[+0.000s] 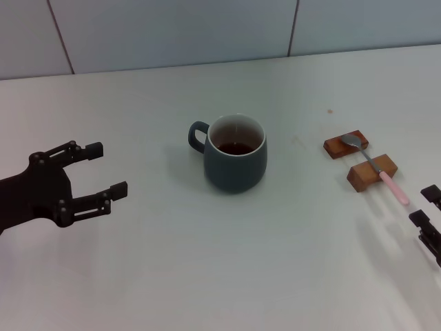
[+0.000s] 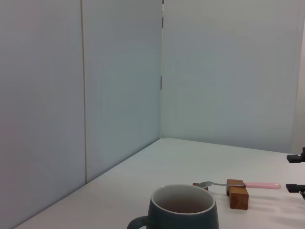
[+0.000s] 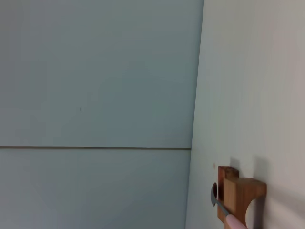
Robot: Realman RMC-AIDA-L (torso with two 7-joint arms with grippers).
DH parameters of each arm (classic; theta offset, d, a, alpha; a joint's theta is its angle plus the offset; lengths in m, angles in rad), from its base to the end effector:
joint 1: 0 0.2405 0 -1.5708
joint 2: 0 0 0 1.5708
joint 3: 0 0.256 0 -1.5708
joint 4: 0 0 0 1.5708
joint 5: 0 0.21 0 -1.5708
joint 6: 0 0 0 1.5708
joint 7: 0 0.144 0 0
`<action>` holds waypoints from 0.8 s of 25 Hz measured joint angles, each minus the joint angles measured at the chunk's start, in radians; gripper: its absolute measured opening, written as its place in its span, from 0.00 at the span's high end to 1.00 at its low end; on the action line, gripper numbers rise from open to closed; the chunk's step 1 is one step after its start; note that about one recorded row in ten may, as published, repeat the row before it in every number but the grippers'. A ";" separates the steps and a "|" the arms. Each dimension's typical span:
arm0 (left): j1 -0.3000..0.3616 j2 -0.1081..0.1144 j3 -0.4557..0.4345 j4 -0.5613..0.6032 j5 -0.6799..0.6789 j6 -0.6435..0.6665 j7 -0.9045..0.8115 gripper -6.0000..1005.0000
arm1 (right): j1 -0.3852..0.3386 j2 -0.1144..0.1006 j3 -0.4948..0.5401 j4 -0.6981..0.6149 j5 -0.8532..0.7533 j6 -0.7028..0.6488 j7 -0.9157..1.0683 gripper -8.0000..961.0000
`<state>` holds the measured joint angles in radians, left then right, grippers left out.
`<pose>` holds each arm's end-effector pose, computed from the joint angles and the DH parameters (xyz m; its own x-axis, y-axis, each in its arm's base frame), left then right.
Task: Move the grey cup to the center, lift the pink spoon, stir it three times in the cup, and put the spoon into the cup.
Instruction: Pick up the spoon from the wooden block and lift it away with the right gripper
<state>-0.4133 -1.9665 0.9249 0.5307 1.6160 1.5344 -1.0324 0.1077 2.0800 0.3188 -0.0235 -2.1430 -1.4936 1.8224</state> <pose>-0.2895 0.3116 0.0205 0.8219 0.0955 0.5616 0.3148 -0.8977 -0.3081 0.3859 0.1799 -0.0200 -0.6340 -0.2923 -0.7160 -0.7594 0.0606 0.6478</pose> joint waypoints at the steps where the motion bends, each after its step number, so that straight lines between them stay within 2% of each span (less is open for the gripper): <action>1: 0.000 0.000 0.000 0.000 0.000 0.000 0.000 0.17 | 0.002 0.000 0.000 0.000 0.000 0.002 0.001 0.31; 20: 0.018 -0.003 -0.027 0.016 -0.002 0.016 -0.003 0.17 | 0.043 -0.002 -0.006 -0.010 -0.001 0.061 0.022 0.32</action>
<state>-0.3956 -1.9692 0.8978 0.5469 1.6136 1.5501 -1.0354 0.1508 2.0785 0.3124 -0.0333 -2.1444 -1.4322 1.8447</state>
